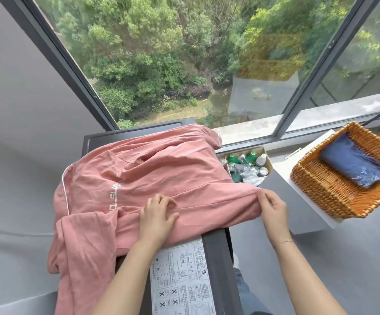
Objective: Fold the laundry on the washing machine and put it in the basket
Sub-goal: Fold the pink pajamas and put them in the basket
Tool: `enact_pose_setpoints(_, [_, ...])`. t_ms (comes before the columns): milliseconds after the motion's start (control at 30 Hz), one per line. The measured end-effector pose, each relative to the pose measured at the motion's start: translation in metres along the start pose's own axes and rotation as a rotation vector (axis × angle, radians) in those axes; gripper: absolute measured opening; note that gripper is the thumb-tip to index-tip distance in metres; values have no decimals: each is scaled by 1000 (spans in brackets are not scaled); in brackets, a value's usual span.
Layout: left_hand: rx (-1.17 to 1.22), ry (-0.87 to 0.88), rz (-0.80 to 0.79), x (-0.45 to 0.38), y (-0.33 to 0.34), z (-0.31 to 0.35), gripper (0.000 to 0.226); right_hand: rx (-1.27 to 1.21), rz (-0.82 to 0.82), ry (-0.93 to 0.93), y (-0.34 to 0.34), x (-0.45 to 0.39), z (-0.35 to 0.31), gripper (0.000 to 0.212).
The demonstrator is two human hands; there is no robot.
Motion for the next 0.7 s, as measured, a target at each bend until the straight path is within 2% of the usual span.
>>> enact_pose_setpoints(100, [-26,11,7,0,1,1,21,70,-15,-119,-2,-10,-24,14])
enact_pose_setpoints(267, [51,7,-8,-4,-5,3,7,-82,-112,51,4,-23,-14,33])
enact_pose_setpoints(433, [309,55,-67,-2,-34,6,18,-160,-173,189,9,-14,-2,32])
enact_pose_setpoints(500, [314,64,-71,0,-43,10,17,-207,-201,229,15,-12,-6,29])
enact_pose_setpoints(567, [310,55,-105,2,-45,11,13,-177,-284,256,20,-12,-10,37])
enact_pose_setpoints(633, [307,35,-165,4,-40,9,9,-42,-434,262,24,-10,-15,43])
enact_pose_setpoints(700, [302,44,-196,7,-35,7,8,56,-541,307,22,-8,-10,35])
Point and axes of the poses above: each hand's wrist, its own x-axis away from the middle knuckle, its own y-axis out of the palm, z = x × y, the point moved 4 cm from there along -x, towards the middle knuckle
